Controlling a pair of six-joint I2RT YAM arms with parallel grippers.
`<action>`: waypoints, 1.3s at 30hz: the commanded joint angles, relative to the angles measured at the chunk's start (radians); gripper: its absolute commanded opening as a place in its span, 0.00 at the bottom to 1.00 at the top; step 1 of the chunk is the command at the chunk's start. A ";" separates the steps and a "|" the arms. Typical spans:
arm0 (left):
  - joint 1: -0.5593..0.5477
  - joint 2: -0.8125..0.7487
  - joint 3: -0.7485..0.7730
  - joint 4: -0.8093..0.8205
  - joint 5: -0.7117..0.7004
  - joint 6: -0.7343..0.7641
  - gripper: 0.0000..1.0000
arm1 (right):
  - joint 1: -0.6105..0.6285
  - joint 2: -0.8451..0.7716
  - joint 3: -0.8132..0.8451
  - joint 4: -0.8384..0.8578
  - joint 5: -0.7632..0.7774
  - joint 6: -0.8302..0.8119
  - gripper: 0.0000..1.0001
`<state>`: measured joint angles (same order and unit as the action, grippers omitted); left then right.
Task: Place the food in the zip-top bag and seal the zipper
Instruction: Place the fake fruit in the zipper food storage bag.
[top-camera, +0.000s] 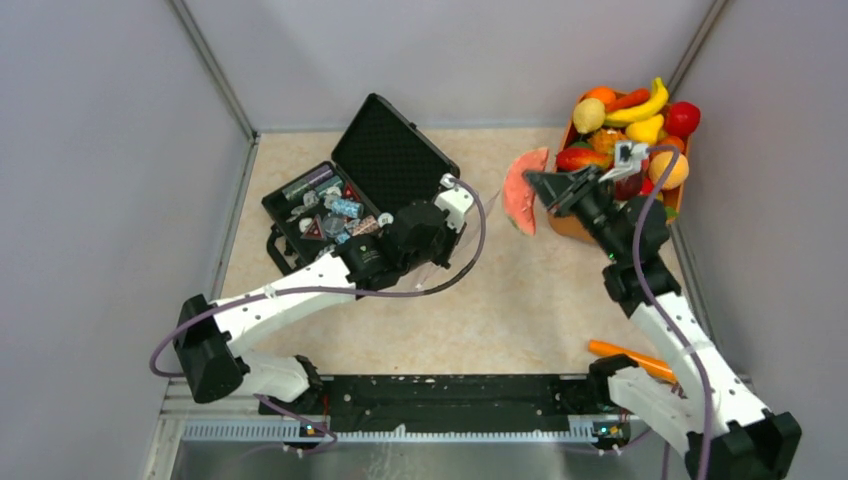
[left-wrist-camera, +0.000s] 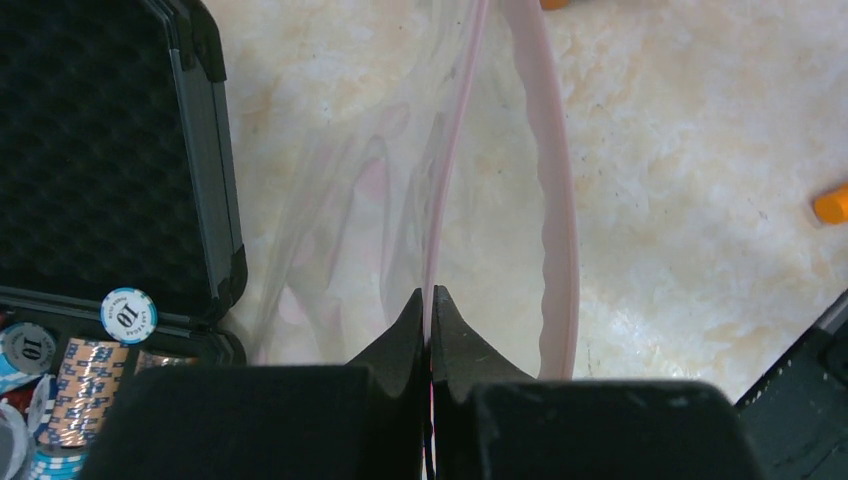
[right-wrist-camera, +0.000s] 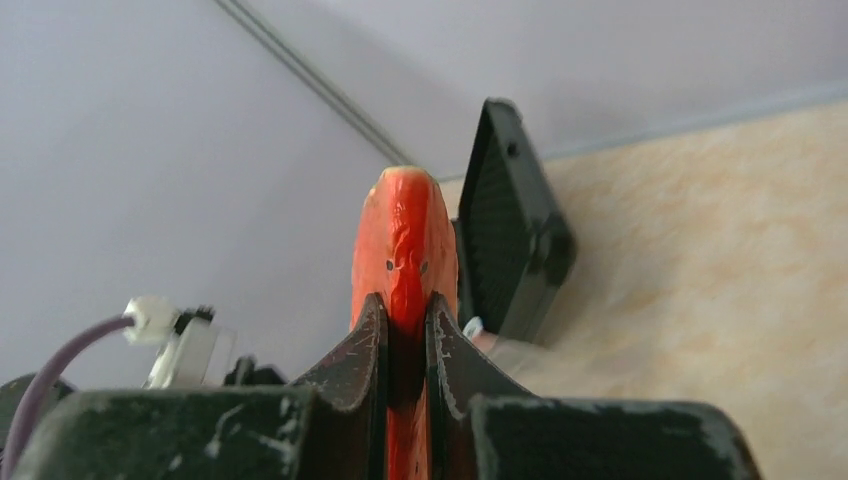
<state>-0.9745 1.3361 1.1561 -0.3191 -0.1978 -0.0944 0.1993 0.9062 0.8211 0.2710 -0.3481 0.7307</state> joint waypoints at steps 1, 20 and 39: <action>-0.006 0.047 -0.003 0.097 -0.078 -0.113 0.00 | 0.231 -0.115 -0.107 -0.106 0.505 0.179 0.00; -0.069 0.142 0.066 0.069 -0.328 -0.275 0.00 | 0.634 -0.019 -0.127 -0.195 1.125 0.571 0.00; -0.069 0.180 0.116 0.039 -0.309 -0.265 0.00 | 0.645 0.073 0.024 -0.240 1.026 0.348 0.00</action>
<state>-1.0416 1.5181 1.2320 -0.2901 -0.5106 -0.3538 0.8307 0.9279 0.7460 0.0814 0.6937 1.1278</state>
